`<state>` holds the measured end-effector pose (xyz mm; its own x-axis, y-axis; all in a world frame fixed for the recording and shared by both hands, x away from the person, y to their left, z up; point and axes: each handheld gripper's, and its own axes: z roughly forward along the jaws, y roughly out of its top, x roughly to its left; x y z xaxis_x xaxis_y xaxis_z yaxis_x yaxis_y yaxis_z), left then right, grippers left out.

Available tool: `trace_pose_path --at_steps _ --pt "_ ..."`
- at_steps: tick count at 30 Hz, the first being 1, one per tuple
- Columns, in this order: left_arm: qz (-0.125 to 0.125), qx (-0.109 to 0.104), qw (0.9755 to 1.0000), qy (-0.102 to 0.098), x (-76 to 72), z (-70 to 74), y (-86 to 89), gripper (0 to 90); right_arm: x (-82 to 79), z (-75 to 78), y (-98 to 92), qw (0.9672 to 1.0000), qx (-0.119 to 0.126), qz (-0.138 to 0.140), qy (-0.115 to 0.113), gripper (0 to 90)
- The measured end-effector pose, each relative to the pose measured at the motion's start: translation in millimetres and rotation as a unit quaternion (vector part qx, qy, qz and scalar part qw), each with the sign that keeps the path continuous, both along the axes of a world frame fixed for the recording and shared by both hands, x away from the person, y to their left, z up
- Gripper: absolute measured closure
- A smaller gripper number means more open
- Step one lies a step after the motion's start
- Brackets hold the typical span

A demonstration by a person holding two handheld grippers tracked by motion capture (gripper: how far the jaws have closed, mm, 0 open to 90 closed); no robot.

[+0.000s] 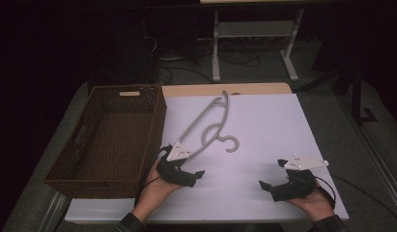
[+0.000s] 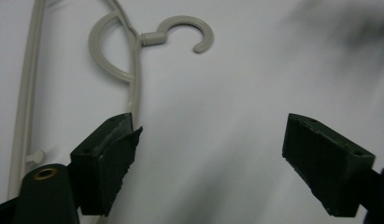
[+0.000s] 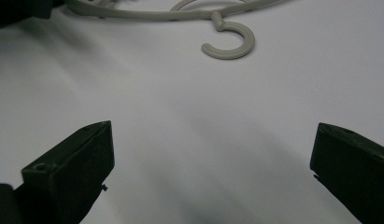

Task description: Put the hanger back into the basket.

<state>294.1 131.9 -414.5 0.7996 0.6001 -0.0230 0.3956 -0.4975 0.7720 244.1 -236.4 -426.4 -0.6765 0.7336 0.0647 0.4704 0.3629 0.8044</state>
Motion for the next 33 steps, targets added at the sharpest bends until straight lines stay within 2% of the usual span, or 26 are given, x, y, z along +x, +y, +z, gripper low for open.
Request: trace_pose_path --at_steps 8,10,11,13,14,17,20,23,26,28,29,31,33 --pt "0.019 0.004 0.9998 -0.006 20.2 -0.3 -3.2 32.1 0.9 0.1 -0.6 1.0 0.0 -0.002 0.001 0.0" --pt "0.022 0.005 0.9997 -0.006 25.1 -0.2 -5.1 39.1 0.7 0.1 -0.9 1.0 0.001 -0.002 0.002 0.0" --pt "0.024 0.009 0.9997 -0.005 31.6 -0.8 -8.8 41.2 0.9 -0.2 -1.1 1.0 0.0 -0.002 0.002 0.0" --pt "0.026 0.011 0.9996 -0.005 34.4 -1.3 -10.7 44.7 1.1 -0.2 -1.2 1.0 0.001 -0.002 0.002 0.0" --pt "0.028 0.019 0.9994 -0.007 39.5 -2.5 -13.4 46.4 1.0 -0.2 -1.4 1.0 0.001 -0.002 0.002 0.0" --pt "0.031 0.02 0.9993 -0.005 45.9 -4.2 -15.6 50.5 0.7 0.0 -1.5 1.0 0.002 -0.003 0.002 0.0" --pt "0.034 0.027 0.999 0.004 59.7 -9.6 -19.5 53.1 0.6 0.1 -2.1 1.0 0.002 -0.005 0.002 0.0" --pt "0.032 0.027 0.9991 0.008 65.0 -11.9 -21.4 54.4 0.7 0.2 -2.4 1.0 0.003 -0.005 0.001 0.0" --pt "0.029 0.037 0.9988 0.017 76.0 -18.7 -26.6 54.7 0.6 0.2 -2.8 1.0 0.002 -0.005 0.001 0.0" --pt "0.031 0.041 0.9985 0.02 77.8 -20.8 -27.7 55.0 0.5 0.4 -3.4 1.0 0.003 -0.006 0.001 0.0" --pt "0.03 0.05 0.998 0.022 80.9 -24.4 -28.5 55.5 0.4 0.5 -3.8 1.0 0.003 -0.006 0.001 0.0" --pt "0.029 0.049 0.998 0.026 82.2 -25.8 -28.3 56.9 0.6 0.4 -4.3 1.0 0.004 -0.007 0.001 0.0" --pt "0.03 0.057 0.9974 0.031 84.0 -28.5 -27.5 58.7 0.6 0.4 -4.6 1.0 0.004 -0.007 0.001 0.0"
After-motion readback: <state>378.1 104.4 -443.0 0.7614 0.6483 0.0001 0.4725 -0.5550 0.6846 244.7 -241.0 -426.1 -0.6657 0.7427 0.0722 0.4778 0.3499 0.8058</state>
